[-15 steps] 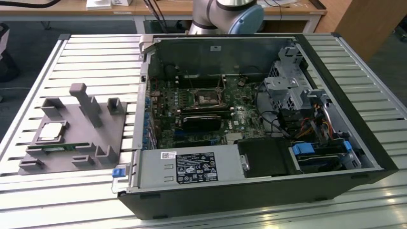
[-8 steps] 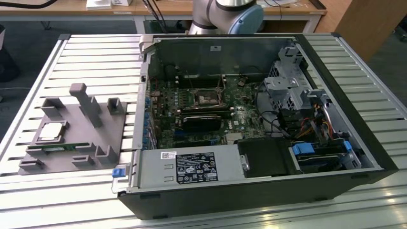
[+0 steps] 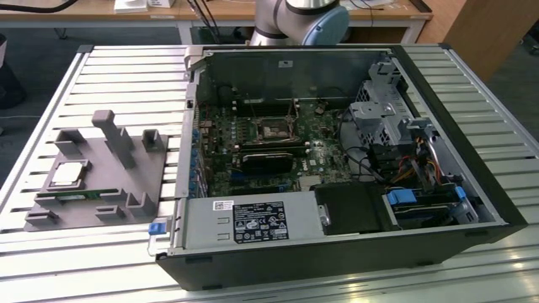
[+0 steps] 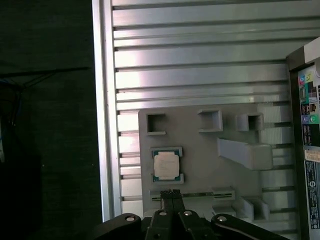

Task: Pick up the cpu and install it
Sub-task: 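Pick up the cpu and move it towards the insertion slot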

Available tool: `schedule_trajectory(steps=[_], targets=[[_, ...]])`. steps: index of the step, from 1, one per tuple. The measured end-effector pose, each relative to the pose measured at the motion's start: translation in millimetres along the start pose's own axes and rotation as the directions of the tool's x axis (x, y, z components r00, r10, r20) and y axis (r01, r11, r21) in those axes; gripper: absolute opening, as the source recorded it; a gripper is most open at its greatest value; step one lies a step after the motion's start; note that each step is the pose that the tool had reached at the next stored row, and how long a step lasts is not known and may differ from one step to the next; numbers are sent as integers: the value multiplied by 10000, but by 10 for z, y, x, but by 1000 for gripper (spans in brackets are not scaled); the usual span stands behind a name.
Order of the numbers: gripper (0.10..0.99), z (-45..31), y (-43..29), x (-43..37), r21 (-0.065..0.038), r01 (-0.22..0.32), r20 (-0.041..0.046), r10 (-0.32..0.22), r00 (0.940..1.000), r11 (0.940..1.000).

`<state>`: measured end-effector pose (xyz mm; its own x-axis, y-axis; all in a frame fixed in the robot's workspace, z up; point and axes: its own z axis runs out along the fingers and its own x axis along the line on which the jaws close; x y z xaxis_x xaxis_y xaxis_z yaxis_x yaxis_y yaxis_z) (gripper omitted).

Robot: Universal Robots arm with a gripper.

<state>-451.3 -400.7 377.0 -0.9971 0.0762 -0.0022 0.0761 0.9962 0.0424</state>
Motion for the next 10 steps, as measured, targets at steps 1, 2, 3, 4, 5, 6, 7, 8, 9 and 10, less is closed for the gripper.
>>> schedule_trajectory(steps=[1, 2, 3, 4, 5, 6, 7, 8, 9, 10], targets=[[106, 4, 0, 0, 0, 0, 1, 0, 10000, 10000], [106, 10, -1, 1, -1, 0, 2, 0, 10000, 10000], [106, 18, -2, 1, 6, 1, 5, -1, 10000, 10000], [106, 23, -2, 2, 23, 2, 3, -2, 10000, 10000], [106, 30, -2, 2, 55, 1, 4, -1, 10000, 10000], [106, 37, -2, 2, 63, 1, 5, -1, 10000, 10000], [106, 43, -3, 2, 62, 1, 5, -1, 10000, 10000], [106, 48, -3, 2, 63, 1, 5, -1, 10000, 10000], [106, 51, -3, 2, 64, 1, 4, -1, 10000, 10000], [106, 53, -4, 2, 64, 1, 4, -1, 10000, 10000]])
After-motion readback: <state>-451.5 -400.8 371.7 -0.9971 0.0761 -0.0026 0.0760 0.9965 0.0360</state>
